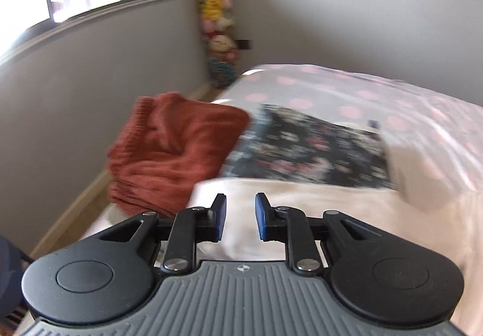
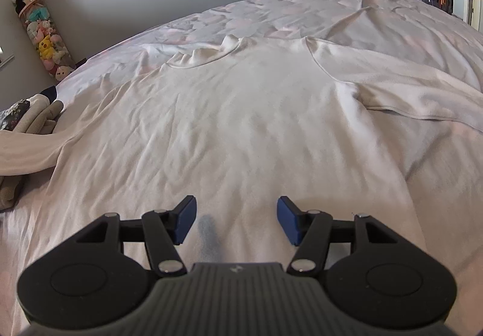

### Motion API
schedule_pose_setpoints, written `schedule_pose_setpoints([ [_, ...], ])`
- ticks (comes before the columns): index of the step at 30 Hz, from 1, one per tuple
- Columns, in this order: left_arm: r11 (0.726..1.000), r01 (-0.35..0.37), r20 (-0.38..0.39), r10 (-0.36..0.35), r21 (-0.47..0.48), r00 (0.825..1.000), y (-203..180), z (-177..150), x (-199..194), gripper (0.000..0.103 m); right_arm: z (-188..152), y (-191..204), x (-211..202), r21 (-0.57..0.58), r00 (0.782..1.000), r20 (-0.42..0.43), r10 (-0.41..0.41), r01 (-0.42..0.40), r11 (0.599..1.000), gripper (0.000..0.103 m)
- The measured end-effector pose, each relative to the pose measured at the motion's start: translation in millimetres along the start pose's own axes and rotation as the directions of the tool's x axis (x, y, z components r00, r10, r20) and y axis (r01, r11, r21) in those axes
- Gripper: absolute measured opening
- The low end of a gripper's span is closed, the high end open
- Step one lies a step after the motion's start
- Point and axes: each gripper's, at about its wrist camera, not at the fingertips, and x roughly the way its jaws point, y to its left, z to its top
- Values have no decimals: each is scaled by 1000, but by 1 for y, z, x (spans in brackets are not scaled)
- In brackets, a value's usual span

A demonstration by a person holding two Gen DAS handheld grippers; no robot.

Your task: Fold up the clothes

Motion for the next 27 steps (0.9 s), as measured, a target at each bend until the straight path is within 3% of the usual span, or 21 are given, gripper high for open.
schedule_pose_setpoints([
  [3,985,166,-77,-163,37,984,-38,-23,-17,22,3,-10,-9,34,999,-32,12,-11,999,63],
  [5,955,285,-171,-268,80,948,-66,-46,-22,23,7,-24,-21,76,997,-75,28,-22,997,63],
  [7,908,400,-272,-357,125,894,-94,-73,-26,23,11,-37,-32,118,992,-117,45,-31,993,63],
  [10,819,545,-423,-437,177,794,-135,-114,-30,23,16,-58,-54,166,983,-167,75,-47,985,63],
  [14,755,622,-600,-405,206,690,-173,-163,-26,29,12,-84,-86,160,973,-223,54,-19,987,64],
  [16,739,640,-671,-367,210,644,-185,-185,-22,31,8,-96,-100,139,966,-257,27,9,990,64],
  [20,726,650,-736,-311,224,601,-193,-214,-19,37,-7,-127,-121,134,945,-328,-10,57,989,63],
  [24,720,658,-781,-273,221,561,-196,-236,-16,41,-33,-153,-126,181,907,-420,45,35,983,57],
  [27,718,653,-780,-257,241,570,-197,-240,-21,43,-52,-164,-122,219,878,-471,90,18,976,56],
])
